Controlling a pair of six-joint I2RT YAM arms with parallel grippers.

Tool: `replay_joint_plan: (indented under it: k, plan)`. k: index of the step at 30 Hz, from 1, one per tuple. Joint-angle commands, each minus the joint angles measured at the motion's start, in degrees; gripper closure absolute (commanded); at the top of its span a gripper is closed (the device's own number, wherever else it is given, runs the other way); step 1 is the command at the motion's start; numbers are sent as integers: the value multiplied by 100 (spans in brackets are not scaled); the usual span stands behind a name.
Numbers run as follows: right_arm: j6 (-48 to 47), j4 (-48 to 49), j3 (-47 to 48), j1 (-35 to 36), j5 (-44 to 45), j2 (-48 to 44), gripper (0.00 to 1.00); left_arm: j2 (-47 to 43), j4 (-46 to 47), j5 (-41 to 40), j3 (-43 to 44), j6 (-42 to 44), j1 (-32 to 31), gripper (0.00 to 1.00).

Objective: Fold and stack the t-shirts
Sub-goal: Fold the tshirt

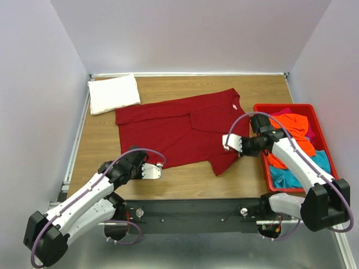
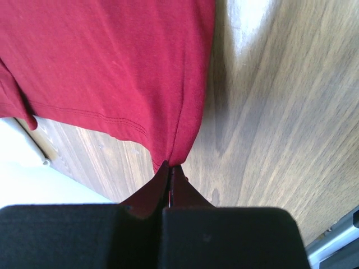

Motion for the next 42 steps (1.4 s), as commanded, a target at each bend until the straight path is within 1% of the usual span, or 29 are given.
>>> replay_joint_plan:
  k: [1, 5, 13, 19, 22, 30, 33, 42]
  plan:
    - [839, -3, 655, 22, -373, -57, 100, -85, 12, 151, 222, 5, 8, 100]
    - [1366, 111, 1156, 13, -452, 118, 99, -85, 3, 98, 362, -21, 17, 100]
    - [2000, 620, 2078, 13, -13, 584, 100, 29, 196, 54, 389, -223, 17, 100]
    - [2386, 893, 2624, 13, 215, 979, 99, 178, 346, -95, 591, -294, 105, 100]
    - [2457, 999, 2852, 13, 304, 1120, 100, 257, 381, -148, 653, -303, 166, 100]
    - [2659, 1236, 3160, -57, 444, 1507, 99, 600, 970, -455, 828, -496, 412, 100]
    - [2729, 1333, 3292, -154, 462, 1709, 99, 793, 1198, -587, 951, -610, 500, 100]
    - [2879, 1456, 3784, -330, 401, 2193, 99, 1488, 1550, -614, 1364, -917, 790, 100]
